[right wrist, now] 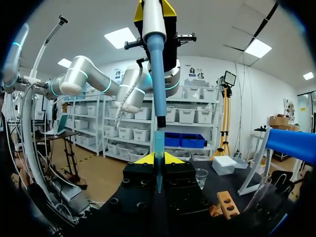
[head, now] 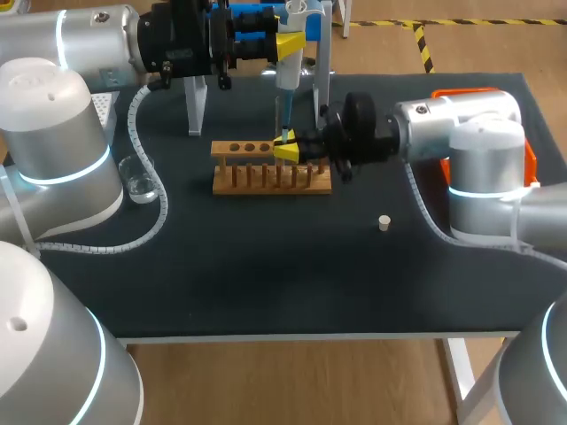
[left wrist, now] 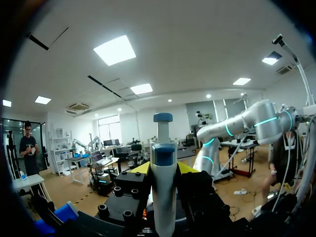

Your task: Invert the test tube, pick up the pipette, mount the tip to pipette, aspirate from beaker and dispense into the tube, eject the tip, return the pipette, and cap with the stopper.

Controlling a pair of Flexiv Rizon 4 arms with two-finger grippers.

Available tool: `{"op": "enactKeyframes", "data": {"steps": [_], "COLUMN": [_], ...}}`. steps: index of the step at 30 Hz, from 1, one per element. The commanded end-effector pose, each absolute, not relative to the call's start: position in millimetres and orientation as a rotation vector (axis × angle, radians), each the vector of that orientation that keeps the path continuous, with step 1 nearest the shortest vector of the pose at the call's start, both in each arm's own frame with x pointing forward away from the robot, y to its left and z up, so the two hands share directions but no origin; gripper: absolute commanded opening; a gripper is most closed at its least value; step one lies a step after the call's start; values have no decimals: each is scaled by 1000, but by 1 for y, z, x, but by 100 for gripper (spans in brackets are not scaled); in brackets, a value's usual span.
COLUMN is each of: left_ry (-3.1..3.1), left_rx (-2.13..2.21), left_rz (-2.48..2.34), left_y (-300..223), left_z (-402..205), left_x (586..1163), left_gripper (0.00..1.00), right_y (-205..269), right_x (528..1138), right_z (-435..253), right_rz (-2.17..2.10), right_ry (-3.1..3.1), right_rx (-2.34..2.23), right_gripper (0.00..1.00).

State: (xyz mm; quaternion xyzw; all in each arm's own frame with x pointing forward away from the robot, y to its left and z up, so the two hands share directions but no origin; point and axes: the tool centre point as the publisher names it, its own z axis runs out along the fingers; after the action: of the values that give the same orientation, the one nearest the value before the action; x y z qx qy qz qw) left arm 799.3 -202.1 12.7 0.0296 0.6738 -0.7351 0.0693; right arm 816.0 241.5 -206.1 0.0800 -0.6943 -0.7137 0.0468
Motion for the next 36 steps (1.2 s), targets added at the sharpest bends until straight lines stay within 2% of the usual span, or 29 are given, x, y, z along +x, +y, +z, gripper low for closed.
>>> {"op": "enactKeyframes", "data": {"steps": [1, 36], "left_ry": [2028, 2028], "left_rx": [92, 92], "left_rz": [-2213, -2213], "left_y": [-202, -202], "left_z": [13, 13], "left_x": [800, 800], "left_gripper": [0, 0], "right_y": [241, 240], "right_x": [815, 816], "right_z": [-204, -200], "right_rz": [-2175, -2193], "right_ry": [-2123, -2123], "right_rx": [246, 244], "right_gripper": [0, 0]}}
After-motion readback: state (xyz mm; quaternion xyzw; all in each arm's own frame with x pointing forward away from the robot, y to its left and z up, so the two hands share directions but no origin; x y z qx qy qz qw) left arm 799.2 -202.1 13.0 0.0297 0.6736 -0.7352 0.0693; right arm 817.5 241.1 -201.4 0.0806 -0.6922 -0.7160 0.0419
